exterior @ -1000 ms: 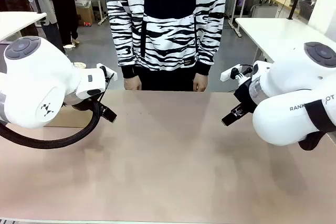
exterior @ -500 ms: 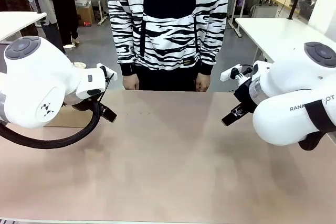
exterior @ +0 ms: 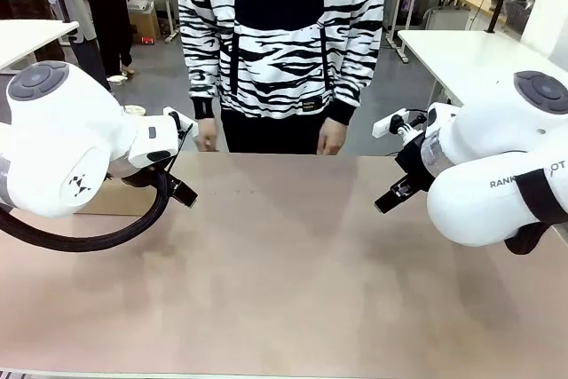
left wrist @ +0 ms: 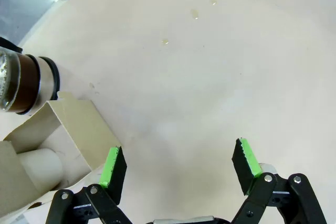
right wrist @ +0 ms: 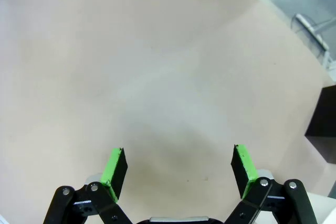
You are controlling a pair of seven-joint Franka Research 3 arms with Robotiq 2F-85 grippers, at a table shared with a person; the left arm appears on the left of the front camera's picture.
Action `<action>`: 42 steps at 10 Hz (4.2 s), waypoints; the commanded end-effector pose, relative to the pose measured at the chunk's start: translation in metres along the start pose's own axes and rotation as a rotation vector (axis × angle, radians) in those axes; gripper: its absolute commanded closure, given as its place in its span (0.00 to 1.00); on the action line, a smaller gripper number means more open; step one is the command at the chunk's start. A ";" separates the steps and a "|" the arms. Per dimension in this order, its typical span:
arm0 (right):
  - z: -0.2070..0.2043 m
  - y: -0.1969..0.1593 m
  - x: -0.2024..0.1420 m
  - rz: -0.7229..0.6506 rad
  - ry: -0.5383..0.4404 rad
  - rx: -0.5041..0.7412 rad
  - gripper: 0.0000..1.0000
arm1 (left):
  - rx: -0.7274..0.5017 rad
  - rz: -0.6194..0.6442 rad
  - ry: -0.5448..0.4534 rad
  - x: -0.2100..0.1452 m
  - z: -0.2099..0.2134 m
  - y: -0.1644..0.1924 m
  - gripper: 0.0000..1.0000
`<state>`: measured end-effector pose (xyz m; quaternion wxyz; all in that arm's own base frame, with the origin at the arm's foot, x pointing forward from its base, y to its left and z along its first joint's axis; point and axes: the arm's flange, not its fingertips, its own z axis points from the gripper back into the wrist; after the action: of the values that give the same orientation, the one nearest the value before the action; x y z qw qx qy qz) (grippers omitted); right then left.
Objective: Pour a drink into a cup and package it in a carrier.
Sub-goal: Pick up the 600 ml Paper Cup and place it in the middle top area of the table.
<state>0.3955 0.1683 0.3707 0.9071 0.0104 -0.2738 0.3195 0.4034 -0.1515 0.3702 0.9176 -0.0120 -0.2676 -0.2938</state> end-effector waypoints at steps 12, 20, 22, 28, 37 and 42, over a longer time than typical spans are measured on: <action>0.146 -0.256 -0.126 0.267 -0.655 0.273 0.00 | 0.000 -0.001 0.000 0.000 0.000 0.000 0.00; 0.150 -0.271 -0.164 0.171 -0.759 0.376 0.00 | 0.000 -0.001 0.000 0.000 0.000 0.000 0.00; 0.122 -0.269 -0.196 0.173 -0.847 0.397 0.00 | 0.000 -0.001 0.000 0.000 0.000 0.000 0.00; -0.010 -0.259 -0.245 0.134 -0.942 0.448 0.00 | 0.000 -0.001 0.000 0.000 0.000 0.000 0.00; -0.040 -0.235 -0.235 0.049 -0.966 0.492 0.00 | 0.000 -0.001 0.000 0.000 0.000 0.000 0.00; -0.071 -0.231 -0.210 0.051 -1.015 0.537 0.00 | 0.000 -0.001 0.000 0.000 0.000 0.000 0.00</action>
<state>0.4222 -0.1244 0.2457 0.6319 0.3864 -0.5712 0.3537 0.4037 -0.1515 0.3699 0.9177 -0.0111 -0.2673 -0.2937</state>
